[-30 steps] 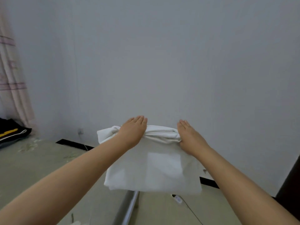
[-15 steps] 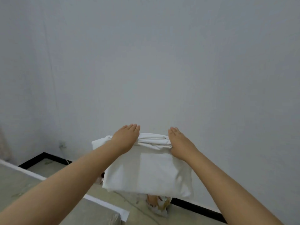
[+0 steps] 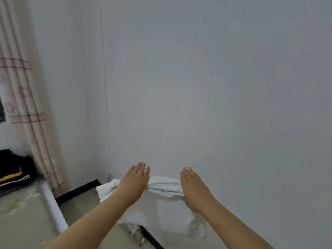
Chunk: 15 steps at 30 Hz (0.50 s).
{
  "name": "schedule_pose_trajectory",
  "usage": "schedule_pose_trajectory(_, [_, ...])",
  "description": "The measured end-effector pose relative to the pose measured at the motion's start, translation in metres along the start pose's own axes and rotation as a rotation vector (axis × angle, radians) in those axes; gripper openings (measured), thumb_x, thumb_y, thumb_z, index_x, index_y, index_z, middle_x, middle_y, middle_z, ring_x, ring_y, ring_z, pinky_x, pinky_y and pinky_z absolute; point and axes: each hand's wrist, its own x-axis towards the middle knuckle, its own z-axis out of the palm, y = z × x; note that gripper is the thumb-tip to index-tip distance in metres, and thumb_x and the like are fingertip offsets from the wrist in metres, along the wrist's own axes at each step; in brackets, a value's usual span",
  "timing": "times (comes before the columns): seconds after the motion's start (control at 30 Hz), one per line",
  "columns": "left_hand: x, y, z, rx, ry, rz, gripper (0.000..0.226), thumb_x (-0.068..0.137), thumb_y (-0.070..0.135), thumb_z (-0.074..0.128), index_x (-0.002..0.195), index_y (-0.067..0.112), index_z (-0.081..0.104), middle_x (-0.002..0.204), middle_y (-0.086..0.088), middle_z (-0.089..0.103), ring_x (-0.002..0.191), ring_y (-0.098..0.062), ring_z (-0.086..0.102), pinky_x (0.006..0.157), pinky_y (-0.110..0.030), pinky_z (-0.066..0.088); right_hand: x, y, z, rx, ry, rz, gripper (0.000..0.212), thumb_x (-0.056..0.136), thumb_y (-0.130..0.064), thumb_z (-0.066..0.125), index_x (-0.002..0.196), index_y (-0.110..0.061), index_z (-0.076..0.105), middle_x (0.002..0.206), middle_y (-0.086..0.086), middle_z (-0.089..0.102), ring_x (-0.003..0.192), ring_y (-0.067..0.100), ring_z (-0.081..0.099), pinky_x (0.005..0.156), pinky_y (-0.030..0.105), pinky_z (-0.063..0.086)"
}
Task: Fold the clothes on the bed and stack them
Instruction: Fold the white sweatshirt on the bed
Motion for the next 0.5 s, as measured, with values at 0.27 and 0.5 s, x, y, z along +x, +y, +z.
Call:
schedule_pose_trajectory(0.27, [0.127, -0.096, 0.056, 0.003, -0.028, -0.182, 0.049, 0.100, 0.010, 0.016, 0.144, -0.001, -0.003, 0.154, -0.019, -0.002, 0.142, -0.029, -0.002, 0.114, -0.036, -0.003, 0.205, 0.005, 0.015, -0.091, -0.071, -0.189, 0.064, 0.093, -0.006, 0.035, 0.143, 0.003, -0.004, 0.154, 0.018, -0.006, 0.142, 0.030, -0.009, 0.115, 0.036, -0.004])
schedule_pose_trajectory(0.5, [0.153, -0.199, 0.119, 0.005, -0.155, -0.424, 0.053, 0.097, 0.005, 0.019, 0.144, -0.001, -0.004, 0.154, -0.017, -0.002, 0.142, -0.027, -0.001, 0.114, -0.035, -0.005, 0.362, -0.065, 0.042, -0.038, -0.057, -0.468, 0.066, 0.092, -0.003, 0.036, 0.144, 0.002, -0.005, 0.153, 0.017, -0.009, 0.141, 0.029, -0.011, 0.114, 0.035, -0.006])
